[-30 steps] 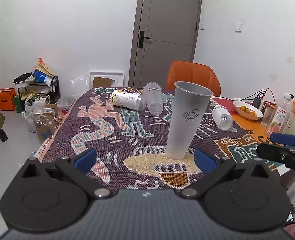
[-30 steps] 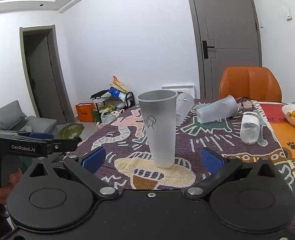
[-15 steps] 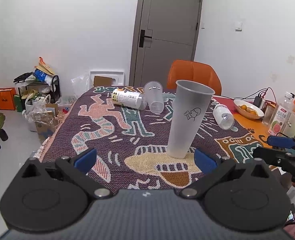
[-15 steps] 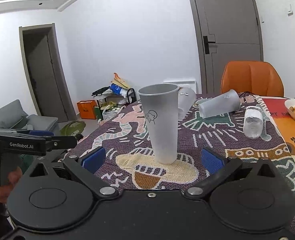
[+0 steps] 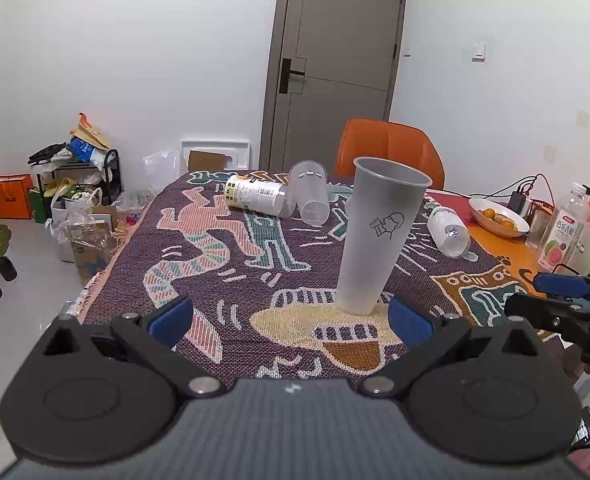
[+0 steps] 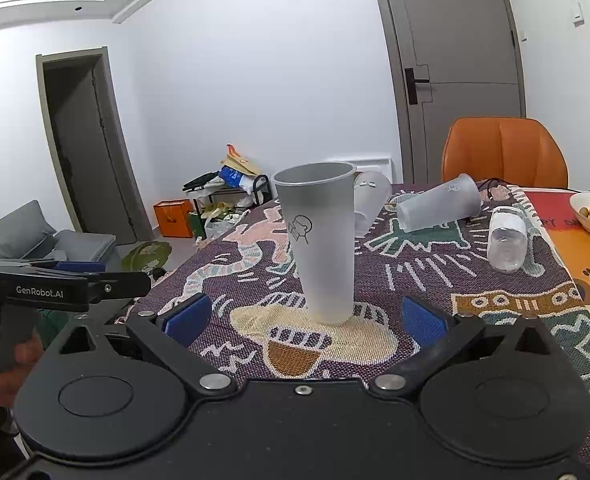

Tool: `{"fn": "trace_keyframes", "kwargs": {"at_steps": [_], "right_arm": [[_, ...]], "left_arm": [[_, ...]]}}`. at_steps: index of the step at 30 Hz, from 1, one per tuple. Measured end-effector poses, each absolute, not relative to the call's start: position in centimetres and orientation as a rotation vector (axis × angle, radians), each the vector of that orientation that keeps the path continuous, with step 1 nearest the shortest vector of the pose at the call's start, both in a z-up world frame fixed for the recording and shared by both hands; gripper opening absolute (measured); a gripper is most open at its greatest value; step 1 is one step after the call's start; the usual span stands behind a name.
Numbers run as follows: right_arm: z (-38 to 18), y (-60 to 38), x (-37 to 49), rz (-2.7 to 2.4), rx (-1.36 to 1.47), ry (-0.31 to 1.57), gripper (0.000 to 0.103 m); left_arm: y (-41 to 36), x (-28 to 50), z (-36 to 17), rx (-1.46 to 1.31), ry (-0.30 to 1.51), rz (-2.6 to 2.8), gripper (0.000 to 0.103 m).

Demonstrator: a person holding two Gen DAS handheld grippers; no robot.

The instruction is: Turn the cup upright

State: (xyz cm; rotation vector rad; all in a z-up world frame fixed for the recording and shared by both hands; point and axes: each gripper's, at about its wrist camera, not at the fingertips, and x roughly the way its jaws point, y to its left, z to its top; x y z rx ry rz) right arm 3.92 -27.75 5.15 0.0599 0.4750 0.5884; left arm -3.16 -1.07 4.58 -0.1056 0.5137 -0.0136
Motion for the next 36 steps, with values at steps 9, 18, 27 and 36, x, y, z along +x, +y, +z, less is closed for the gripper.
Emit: {"fn": "trace_keyframes", "kwargs": {"at_steps": [9, 18, 27, 36], "right_arm": [[5.17, -27.64, 3.84, 0.587, 0.058, 0.476, 0.103], [5.09, -27.61, 3.87, 0.589, 0.061, 0.478, 0.103], [5.00, -27.63, 3.96, 0.588, 0.062, 0.481, 0.103], [4.68, -27.57, 4.05, 0.586, 0.061, 0.489, 0.103]], "left_arm": [[-1.16, -3.12, 4.37, -0.106, 0.519, -0.017, 0.103], [-1.02, -3.05, 4.34, -0.107, 0.516, -0.015, 0.103], [-1.06, -3.19, 4.35, -0.102, 0.509, -0.019, 0.103], [-1.02, -3.25, 4.30, -0.107, 0.509, -0.025, 0.103]]}}
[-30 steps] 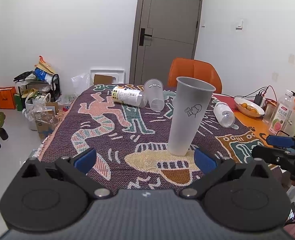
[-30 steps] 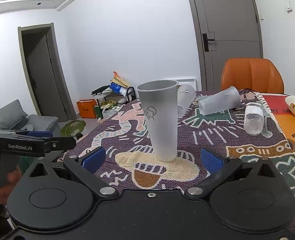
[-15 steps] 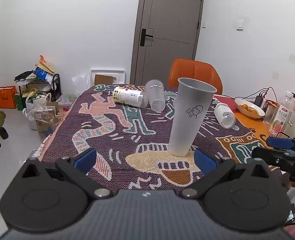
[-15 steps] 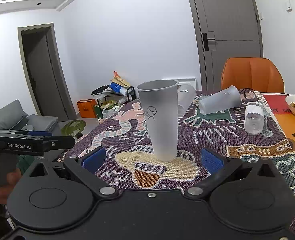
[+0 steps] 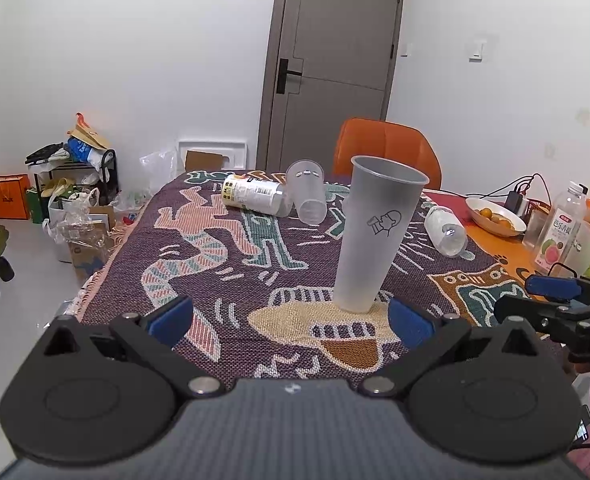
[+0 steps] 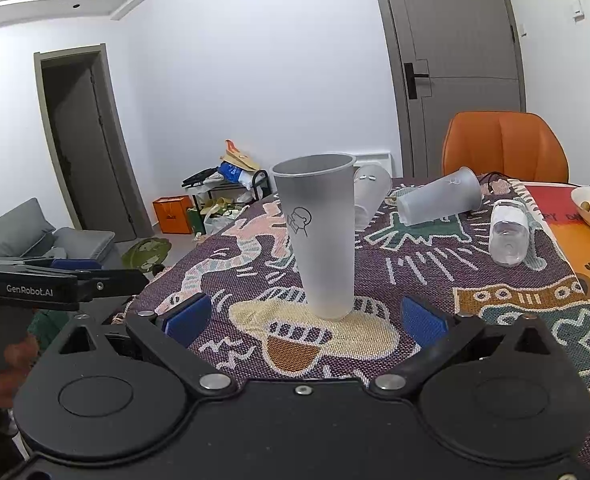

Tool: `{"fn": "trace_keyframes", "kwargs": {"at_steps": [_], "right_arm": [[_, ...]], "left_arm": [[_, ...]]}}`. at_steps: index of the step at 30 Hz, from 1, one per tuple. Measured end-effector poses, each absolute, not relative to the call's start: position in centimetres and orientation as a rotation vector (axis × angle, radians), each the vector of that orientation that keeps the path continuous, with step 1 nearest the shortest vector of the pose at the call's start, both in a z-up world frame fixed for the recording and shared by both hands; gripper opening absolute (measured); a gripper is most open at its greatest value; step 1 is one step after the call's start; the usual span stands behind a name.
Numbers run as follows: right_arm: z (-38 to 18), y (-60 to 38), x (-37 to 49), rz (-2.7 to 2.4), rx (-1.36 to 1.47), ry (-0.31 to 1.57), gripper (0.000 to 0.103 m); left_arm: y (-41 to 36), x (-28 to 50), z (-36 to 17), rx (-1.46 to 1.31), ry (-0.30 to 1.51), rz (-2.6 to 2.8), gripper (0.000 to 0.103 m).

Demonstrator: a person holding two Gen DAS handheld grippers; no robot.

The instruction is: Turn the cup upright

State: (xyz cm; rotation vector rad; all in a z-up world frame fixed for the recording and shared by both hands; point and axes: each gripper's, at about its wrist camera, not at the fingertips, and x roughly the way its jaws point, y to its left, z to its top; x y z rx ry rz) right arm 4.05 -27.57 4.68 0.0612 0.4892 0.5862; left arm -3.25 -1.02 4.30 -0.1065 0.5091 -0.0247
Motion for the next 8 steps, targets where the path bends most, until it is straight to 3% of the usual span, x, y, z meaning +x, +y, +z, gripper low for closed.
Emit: {"fn": "trace_keyframes", "kwargs": {"at_steps": [8], "right_arm": [[4.65, -27.55, 4.01, 0.585, 0.060, 0.492, 0.103]], "left_arm": [[-1.02, -3.18, 4.28, -0.104, 0.509, -0.020, 0.103]]}}
